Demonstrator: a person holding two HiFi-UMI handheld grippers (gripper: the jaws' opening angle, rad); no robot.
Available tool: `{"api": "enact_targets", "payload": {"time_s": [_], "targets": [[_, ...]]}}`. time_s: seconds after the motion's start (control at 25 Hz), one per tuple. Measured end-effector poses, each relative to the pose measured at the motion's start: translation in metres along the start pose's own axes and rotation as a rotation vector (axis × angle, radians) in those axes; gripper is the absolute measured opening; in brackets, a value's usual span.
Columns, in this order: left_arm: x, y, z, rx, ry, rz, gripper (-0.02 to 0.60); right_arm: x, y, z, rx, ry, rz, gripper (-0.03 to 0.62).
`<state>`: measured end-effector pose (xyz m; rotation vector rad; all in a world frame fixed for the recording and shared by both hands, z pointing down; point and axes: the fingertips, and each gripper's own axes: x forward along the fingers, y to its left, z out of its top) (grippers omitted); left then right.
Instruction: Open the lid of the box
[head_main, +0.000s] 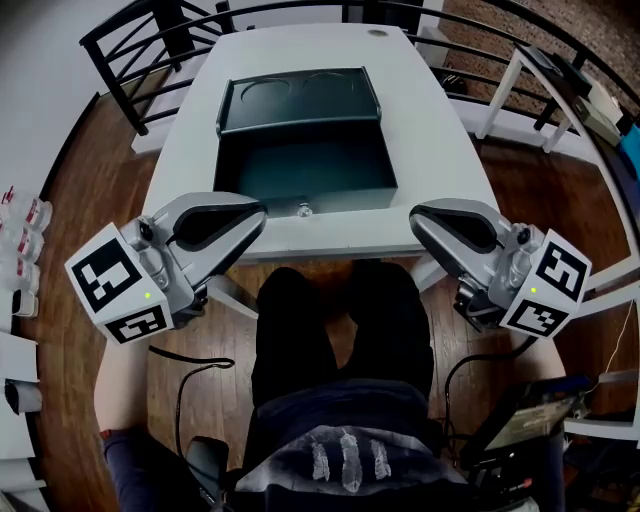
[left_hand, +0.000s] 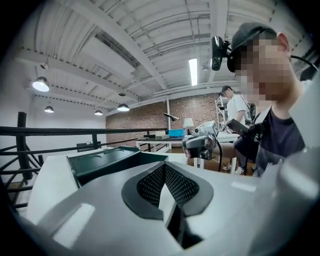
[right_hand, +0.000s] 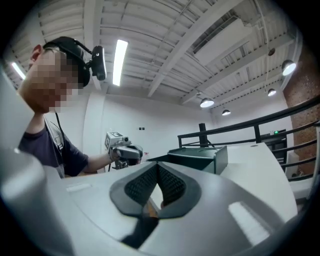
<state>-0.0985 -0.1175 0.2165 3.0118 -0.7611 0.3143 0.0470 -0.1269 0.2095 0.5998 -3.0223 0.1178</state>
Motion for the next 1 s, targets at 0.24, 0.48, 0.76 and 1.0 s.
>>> {"api": "enact_targets", "payload": {"time_s": [0.24,0.48,0.76,1.0], "targets": [[0.001,-0.001,-0.008,0.009,0.017,-0.001,0.012,0.003,-0.009,-0.005,0.024,0.027,-0.038,0.003],[0.003,-0.002,-0.014,0.013,0.031,-0.008,0.012,0.003,-0.012,-0.005,0.019,0.030,-0.055,0.003],[0.006,-0.009,-0.017,0.000,0.036,-0.016,0.011,0.003,-0.010,-0.009,0.029,0.034,-0.050,0.003],[0.010,-0.016,-0.020,0.010,0.043,-0.009,0.012,-0.003,-0.009,-0.010,0.026,0.037,-0.037,0.003]]}}
